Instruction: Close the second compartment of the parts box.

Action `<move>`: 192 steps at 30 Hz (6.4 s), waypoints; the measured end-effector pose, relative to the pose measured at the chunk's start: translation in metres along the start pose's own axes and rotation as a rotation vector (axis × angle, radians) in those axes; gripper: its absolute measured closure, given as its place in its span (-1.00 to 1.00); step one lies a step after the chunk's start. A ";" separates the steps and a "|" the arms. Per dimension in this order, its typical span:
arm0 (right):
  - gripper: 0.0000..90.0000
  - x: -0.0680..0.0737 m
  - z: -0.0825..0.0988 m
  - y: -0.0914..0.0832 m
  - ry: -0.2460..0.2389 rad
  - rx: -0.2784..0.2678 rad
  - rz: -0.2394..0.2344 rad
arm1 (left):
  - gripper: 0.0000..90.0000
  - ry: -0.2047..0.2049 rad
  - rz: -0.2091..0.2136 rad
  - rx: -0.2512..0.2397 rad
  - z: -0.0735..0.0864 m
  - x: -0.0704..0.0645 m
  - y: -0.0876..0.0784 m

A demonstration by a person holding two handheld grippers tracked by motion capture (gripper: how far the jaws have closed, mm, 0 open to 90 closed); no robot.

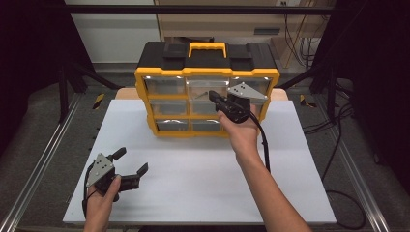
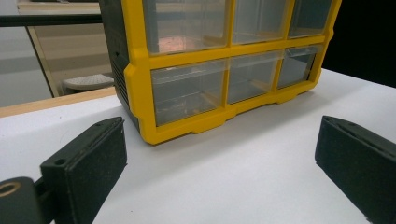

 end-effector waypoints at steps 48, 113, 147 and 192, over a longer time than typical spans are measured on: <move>1.00 -0.010 -0.001 0.008 0.012 0.018 0.052 | -0.95 -0.006 0.003 -0.004 0.000 0.000 -0.001; 1.00 -0.012 0.001 0.014 -0.016 0.012 0.102 | -0.95 0.004 0.005 -0.001 -0.001 0.000 -0.001; 1.00 -0.012 0.000 0.007 -0.076 0.007 0.116 | -0.95 0.013 0.004 0.004 0.000 -0.001 0.000; 1.00 -0.007 0.001 -0.022 -0.080 -0.023 0.074 | -0.95 0.013 0.007 0.009 0.000 -0.002 0.001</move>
Point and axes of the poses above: each handheld gripper's, and its own axes: y roughly forward along the jaws, z roughly out of its underside, x roughly to its left, the point moved 1 cm from there along y, roughly forward along the jaws, and after that the axes turned 8 degrees about -y, right-handed, at the moved point
